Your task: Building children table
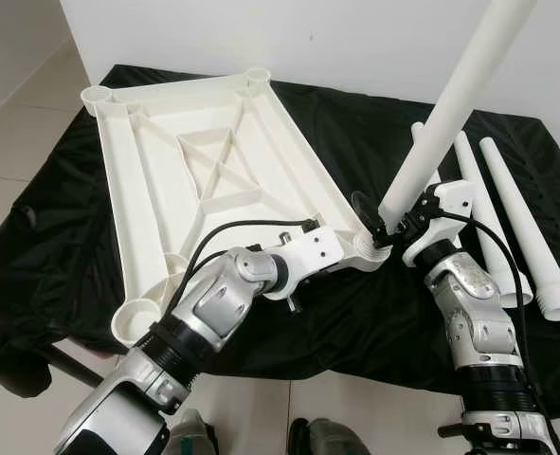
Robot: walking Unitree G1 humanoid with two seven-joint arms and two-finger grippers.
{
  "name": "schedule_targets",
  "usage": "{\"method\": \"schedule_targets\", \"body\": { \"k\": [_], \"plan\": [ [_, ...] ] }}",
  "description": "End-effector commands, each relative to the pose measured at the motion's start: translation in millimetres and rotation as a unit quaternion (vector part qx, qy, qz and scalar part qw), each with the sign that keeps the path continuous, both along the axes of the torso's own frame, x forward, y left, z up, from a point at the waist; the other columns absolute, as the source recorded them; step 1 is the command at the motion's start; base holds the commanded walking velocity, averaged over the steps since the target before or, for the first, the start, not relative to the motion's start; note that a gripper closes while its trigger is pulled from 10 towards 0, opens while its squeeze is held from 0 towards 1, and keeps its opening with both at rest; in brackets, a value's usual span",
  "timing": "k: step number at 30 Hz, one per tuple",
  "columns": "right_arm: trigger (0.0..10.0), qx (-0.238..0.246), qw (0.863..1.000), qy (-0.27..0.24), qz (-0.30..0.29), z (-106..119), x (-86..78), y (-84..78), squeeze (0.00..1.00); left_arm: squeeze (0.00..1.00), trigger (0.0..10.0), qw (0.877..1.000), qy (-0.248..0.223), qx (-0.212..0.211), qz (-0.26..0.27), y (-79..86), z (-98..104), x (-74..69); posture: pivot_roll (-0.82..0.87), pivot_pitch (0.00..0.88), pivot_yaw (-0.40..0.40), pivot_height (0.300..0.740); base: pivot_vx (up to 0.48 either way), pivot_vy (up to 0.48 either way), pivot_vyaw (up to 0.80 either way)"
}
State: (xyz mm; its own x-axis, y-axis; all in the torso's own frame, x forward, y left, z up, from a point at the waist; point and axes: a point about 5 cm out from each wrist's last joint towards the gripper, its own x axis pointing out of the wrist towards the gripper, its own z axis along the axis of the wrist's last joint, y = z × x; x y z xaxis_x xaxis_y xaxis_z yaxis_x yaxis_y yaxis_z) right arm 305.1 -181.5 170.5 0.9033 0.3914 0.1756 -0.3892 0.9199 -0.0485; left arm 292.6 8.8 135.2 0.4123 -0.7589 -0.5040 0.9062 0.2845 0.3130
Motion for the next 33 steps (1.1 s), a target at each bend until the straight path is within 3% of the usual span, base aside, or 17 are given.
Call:
{"method": "schedule_targets", "body": {
  "k": [1,2,8,9,22,23,33],
  "plan": [
    [10.0,0.001,1.0,0.0,0.002,-0.1,0.4,-2.3,0.0,0.64,10.0,1.0,0.01,0.027,0.002,2.0,-8.8,-1.5,-0.05,0.055,-0.04,0.74,0.0,0.0,0.0],
    [10.0,0.001,1.0,0.0,0.003,0.1,0.4,-2.3,0.0,0.0,10.0,0.999,0.015,0.029,0.006,2.4,-10.0,-1.5,-0.05,0.056,-0.04,0.74,0.0,0.0,0.0],
    [10.0,0.0,1.0,-0.001,0.004,0.4,0.5,-2.4,0.0,0.0,10.0,0.999,0.015,0.034,0.007,2.6,-11.0,-1.5,-0.05,0.057,-0.039,0.74,0.0,0.0,0.0],
    [10.0,0.0,1.0,0.0,0.004,-0.1,0.2,-2.3,0.0,0.0,0.0,0.999,0.019,0.027,0.002,2.5,-10.2,-2.5,-0.05,0.058,-0.039,0.74,0.0,0.0,0.0],
    [10.0,-0.002,1.0,0.005,0.006,-2.7,-1.5,-4.4,0.0,0.0,0.0,1.0,0.018,0.022,-0.002,2.2,-8.6,-3.9,-0.05,0.057,-0.039,0.74,0.0,0.0,0.0],
    [10.0,-0.004,1.0,0.008,0.01,-4.1,-2.5,-4.7,0.0,0.0,10.0,1.0,0.017,0.025,-0.001,2.1,-8.8,-3.2,-0.06,0.055,-0.039,0.74,0.0,0.0,0.0],
    [10.0,-0.043,0.996,0.042,0.063,-22.2,-16.3,-9.6,0.0,0.0,10.0,0.999,0.011,0.033,-0.001,2.9,-8.4,-0.9,-0.06,0.052,-0.036,0.74,0.0,0.0,0.0]
  ]
}}
